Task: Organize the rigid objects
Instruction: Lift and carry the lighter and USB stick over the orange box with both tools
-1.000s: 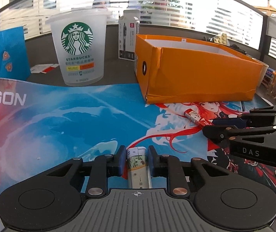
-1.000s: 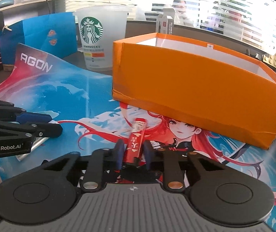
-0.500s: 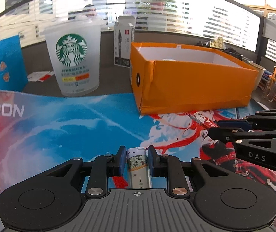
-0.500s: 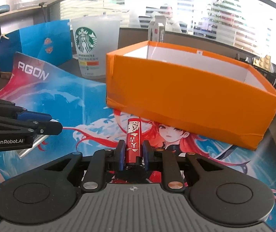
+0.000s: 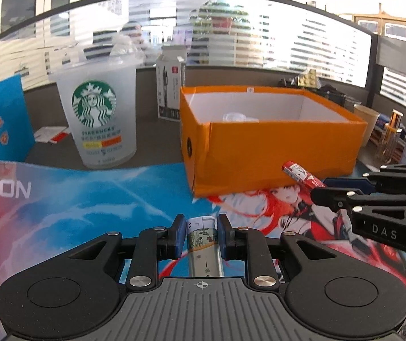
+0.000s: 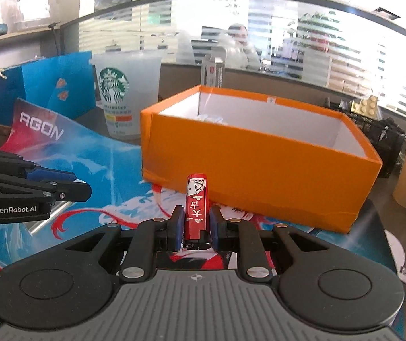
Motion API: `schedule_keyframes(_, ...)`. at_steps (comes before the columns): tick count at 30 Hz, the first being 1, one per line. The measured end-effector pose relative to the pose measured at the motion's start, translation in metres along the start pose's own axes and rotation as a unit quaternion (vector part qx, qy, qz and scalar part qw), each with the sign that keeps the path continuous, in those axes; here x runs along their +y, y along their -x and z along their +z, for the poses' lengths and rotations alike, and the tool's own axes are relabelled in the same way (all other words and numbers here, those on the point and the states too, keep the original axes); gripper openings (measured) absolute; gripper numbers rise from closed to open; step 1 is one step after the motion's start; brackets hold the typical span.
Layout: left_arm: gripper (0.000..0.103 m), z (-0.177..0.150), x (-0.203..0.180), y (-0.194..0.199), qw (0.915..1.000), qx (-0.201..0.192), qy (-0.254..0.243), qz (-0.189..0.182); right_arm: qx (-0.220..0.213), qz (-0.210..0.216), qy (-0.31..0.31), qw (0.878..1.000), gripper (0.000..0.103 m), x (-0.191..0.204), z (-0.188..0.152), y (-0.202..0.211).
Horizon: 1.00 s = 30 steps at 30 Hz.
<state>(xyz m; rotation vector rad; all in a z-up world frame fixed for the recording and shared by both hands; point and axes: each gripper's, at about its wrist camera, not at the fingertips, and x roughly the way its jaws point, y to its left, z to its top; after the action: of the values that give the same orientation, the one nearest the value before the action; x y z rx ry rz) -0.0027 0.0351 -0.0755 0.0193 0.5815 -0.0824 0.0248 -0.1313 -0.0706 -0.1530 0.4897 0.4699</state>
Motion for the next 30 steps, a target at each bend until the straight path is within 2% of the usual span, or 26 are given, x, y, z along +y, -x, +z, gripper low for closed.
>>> schedule_keyframes(16, 0.021, 0.052, -0.022, 0.001, 0.9983, -0.055, -0.014, -0.015, -0.048, -0.023, -0.018, 0.998, 0.018, -0.028, 0.028, 0.016)
schedule_keyframes(30, 0.021, 0.118, -0.039, -0.016, 0.9946, -0.096, -0.032, -0.023, -0.09, -0.052, -0.009, 0.995, 0.018, -0.061, 0.082, 0.015)
